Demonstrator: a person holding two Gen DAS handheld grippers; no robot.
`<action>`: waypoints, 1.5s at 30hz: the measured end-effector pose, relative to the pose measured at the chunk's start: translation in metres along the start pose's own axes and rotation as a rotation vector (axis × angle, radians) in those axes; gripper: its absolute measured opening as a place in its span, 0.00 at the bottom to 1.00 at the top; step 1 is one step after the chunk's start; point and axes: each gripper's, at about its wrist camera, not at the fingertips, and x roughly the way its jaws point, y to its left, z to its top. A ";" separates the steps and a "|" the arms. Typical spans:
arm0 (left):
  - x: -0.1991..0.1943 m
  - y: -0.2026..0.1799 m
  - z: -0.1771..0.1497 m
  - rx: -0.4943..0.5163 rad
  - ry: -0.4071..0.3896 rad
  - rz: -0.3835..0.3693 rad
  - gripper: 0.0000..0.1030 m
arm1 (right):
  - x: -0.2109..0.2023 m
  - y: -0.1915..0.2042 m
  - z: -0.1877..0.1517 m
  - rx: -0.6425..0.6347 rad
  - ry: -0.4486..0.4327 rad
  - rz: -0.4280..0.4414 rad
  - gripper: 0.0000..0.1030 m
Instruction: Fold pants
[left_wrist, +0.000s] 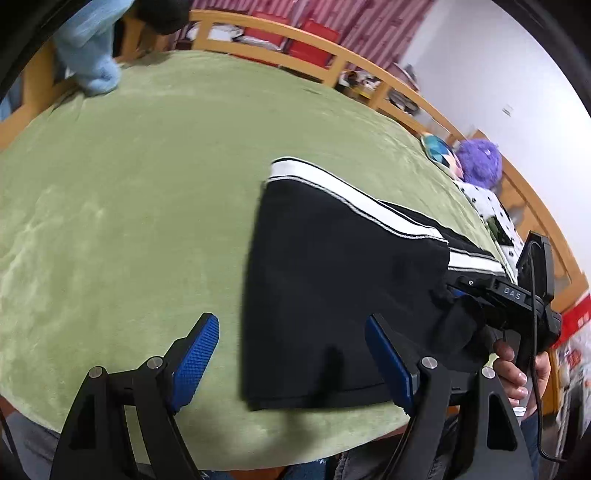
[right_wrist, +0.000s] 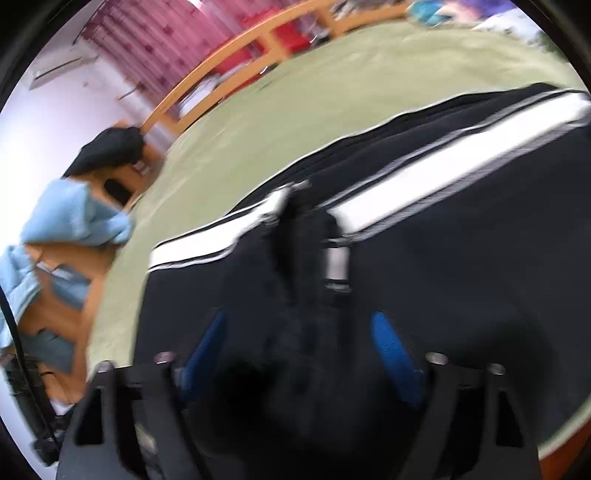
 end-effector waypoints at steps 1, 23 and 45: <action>0.000 0.005 0.002 -0.011 -0.002 -0.003 0.78 | 0.003 0.009 0.002 -0.040 -0.009 -0.039 0.47; 0.022 -0.010 0.003 0.028 0.027 -0.033 0.78 | -0.037 0.035 -0.036 -0.251 -0.134 -0.098 0.52; 0.110 0.011 0.058 -0.002 0.138 -0.064 0.76 | -0.161 -0.179 -0.022 0.152 -0.331 -0.442 0.74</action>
